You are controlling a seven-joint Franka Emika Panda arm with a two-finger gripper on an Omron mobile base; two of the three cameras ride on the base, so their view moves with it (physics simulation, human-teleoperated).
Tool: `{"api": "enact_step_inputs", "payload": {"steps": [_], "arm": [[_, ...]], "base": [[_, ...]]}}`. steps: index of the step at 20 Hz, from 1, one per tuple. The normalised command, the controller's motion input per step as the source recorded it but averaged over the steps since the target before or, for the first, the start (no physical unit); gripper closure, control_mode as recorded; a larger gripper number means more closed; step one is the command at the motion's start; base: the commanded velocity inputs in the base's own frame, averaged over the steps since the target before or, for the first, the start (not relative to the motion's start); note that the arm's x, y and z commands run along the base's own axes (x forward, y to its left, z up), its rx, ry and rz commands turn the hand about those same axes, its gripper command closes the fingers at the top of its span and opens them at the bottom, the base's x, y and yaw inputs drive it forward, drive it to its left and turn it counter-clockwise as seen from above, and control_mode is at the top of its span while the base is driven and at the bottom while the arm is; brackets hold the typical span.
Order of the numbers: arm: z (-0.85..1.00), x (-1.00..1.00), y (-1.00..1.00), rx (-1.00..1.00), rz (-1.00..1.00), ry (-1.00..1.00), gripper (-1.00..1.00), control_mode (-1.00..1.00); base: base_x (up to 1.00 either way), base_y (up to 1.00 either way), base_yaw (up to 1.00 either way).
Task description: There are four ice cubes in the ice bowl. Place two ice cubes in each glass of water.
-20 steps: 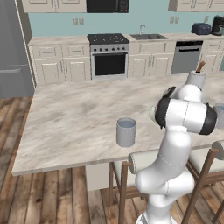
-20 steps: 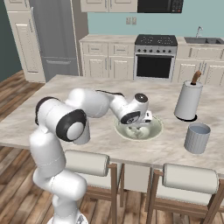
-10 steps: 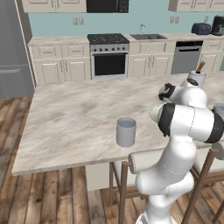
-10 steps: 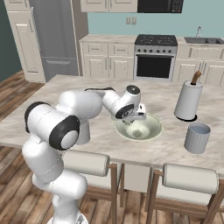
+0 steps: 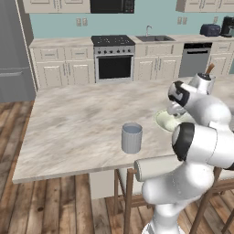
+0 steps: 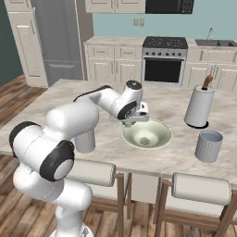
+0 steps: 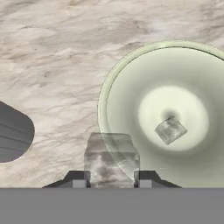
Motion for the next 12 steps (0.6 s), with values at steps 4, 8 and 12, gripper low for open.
{"api": "enact_step_inputs", "payload": {"steps": [4, 8, 12], "arm": [[0.11, -0.58, 0.65, 0.0, 0.05, 0.0, 1.0, -1.0], [0.02, -0.5, 0.78, 0.0, 0.08, -0.01, 1.0, -1.0], [0.02, -0.21, 0.71, 0.0, 0.1, -0.06, 1.0, -1.0]], "base": [[0.0, 0.0, 0.0], [0.0, 0.0, 0.0], [0.0, 0.0, 0.0]]}}
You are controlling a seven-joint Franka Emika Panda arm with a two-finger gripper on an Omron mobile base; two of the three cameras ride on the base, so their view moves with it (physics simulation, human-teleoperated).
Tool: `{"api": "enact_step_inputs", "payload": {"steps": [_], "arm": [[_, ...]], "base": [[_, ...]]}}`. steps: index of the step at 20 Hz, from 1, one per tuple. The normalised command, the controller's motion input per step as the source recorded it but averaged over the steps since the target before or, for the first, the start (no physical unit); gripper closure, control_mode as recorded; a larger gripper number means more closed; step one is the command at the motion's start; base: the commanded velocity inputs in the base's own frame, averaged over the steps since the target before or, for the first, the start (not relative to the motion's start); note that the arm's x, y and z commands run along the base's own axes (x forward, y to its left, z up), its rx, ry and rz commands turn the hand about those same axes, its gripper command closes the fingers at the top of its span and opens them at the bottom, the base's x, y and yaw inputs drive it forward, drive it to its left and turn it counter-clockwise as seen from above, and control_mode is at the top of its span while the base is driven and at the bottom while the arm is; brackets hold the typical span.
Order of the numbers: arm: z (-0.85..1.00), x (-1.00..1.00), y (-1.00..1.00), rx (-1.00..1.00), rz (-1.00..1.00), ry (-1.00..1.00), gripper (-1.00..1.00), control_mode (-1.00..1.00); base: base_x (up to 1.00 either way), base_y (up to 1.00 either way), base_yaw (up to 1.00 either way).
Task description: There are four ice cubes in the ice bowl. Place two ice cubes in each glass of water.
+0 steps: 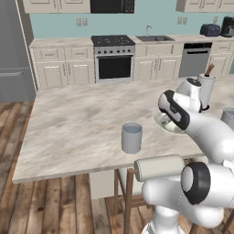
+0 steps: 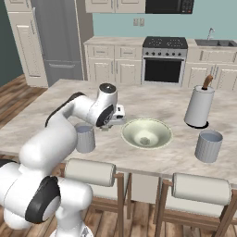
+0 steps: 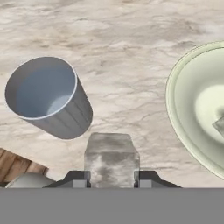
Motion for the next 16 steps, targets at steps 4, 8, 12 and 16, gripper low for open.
{"api": "enact_step_inputs", "payload": {"steps": [4, 8, 12, 16], "arm": [[0.01, -0.01, 0.66, 0.0, 0.07, -0.09, 1.0, -1.0], [0.0, 0.05, 0.43, 0.0, 0.03, -0.02, 1.0, -1.0], [0.0, 0.24, 0.35, 0.0, 0.03, 0.01, 1.0, -1.0], [0.0, 0.32, 0.31, 0.0, 0.04, 0.05, 1.0, -1.0]], "base": [[0.0, 0.0, 0.0], [0.0, 0.0, 0.0], [0.0, 0.0, 0.0], [0.0, 0.0, 0.0]]}}
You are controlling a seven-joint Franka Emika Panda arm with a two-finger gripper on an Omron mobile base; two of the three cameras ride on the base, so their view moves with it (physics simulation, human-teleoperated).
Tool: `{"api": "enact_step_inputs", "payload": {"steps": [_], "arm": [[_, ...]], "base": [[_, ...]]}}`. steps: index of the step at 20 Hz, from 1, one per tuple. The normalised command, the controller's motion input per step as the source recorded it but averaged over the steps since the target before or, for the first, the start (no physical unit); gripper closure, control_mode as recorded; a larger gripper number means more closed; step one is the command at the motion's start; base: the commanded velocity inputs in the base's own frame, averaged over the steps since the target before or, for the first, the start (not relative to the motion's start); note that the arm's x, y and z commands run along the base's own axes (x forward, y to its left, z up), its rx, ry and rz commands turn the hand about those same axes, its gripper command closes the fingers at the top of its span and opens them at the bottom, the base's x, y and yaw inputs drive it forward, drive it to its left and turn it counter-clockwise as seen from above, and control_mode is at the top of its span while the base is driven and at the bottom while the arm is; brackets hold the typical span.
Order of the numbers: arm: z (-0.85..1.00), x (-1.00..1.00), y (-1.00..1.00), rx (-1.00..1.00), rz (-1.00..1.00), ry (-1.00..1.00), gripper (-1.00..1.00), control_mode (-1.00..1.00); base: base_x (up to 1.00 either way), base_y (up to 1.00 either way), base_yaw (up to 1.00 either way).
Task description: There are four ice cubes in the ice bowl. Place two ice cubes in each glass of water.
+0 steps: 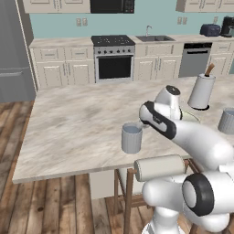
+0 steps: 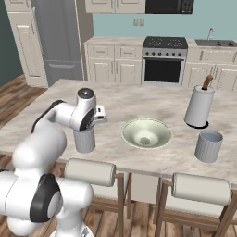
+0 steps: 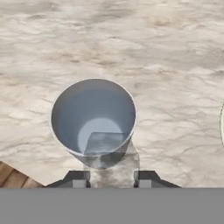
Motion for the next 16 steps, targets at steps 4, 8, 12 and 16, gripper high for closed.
{"api": "enact_step_inputs", "payload": {"steps": [4, 8, 12, 16], "arm": [[0.0, 0.35, 0.16, 0.0, 0.02, 0.05, 1.0, -1.0], [0.0, 0.3, 0.12, 0.0, 0.01, 0.06, 1.0, -1.0], [0.0, 0.15, 0.14, 0.0, 0.0, 0.07, 1.0, -1.0], [0.0, 0.01, 0.18, 0.0, 0.0, 0.06, 1.0, -1.0]], "base": [[0.0, 0.0, 0.0], [0.0, 0.0, 0.0], [0.0, 0.0, 0.0], [0.0, 0.0, 0.0]]}}
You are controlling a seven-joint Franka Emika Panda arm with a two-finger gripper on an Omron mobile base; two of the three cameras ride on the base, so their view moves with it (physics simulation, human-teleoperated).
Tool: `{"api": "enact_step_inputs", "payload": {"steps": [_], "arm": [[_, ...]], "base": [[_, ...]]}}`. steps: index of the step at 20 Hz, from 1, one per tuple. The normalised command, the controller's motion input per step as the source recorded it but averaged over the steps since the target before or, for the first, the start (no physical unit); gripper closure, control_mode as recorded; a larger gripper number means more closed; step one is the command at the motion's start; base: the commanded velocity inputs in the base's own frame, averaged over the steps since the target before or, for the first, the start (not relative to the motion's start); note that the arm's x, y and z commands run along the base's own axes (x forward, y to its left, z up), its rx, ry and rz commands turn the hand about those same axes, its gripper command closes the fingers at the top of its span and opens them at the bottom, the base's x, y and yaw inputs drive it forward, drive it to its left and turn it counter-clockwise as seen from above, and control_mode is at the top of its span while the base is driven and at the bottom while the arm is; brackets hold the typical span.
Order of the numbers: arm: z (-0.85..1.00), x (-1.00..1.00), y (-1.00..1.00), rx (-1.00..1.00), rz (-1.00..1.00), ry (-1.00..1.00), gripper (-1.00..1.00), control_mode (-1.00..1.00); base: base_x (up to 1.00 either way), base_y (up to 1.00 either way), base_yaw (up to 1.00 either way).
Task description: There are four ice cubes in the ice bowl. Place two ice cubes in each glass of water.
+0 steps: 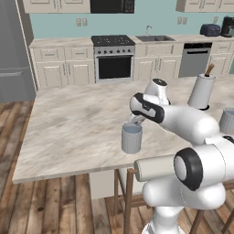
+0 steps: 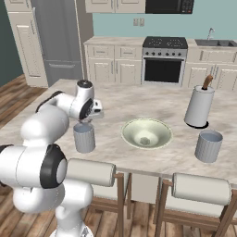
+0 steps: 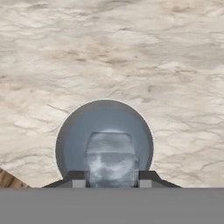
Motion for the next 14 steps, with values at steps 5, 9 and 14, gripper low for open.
{"api": "enact_step_inputs", "payload": {"steps": [5, 9, 14], "arm": [[0.0, 0.0, 0.13, 0.0, 0.0, 0.05, 1.0, -1.0], [-0.08, 0.0, 0.01, 0.0, 0.0, 0.07, 1.0, -1.0], [-0.23, 0.0, 0.0, -0.01, 0.0, 0.06, 1.0, -1.0]], "base": [[0.0, 0.0, 0.0], [0.0, 0.0, 0.0], [0.0, 0.0, 0.0]]}}
